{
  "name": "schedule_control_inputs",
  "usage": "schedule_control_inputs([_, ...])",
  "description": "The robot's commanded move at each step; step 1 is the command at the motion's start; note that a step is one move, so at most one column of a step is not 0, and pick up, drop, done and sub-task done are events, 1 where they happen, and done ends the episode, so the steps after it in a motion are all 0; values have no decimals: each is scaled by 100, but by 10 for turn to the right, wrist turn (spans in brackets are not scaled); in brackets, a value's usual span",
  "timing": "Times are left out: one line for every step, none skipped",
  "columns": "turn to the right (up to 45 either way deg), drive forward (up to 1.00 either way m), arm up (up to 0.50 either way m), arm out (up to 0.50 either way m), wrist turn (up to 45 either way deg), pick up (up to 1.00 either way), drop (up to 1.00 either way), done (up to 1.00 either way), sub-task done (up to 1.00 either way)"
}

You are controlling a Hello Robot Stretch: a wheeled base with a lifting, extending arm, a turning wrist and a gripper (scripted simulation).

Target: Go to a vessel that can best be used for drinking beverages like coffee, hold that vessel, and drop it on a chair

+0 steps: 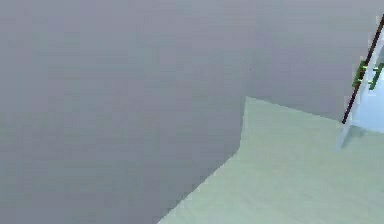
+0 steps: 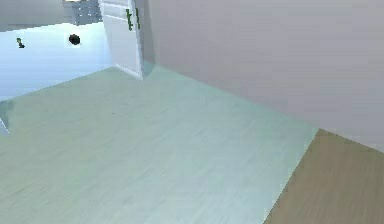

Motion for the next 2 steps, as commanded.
schedule_control_inputs([0, 45, 0, 0, 0, 0, 0, 0, 0])
schedule_control_inputs([-450, 0, 0, 0, 0, 0, 0, 0, 0])
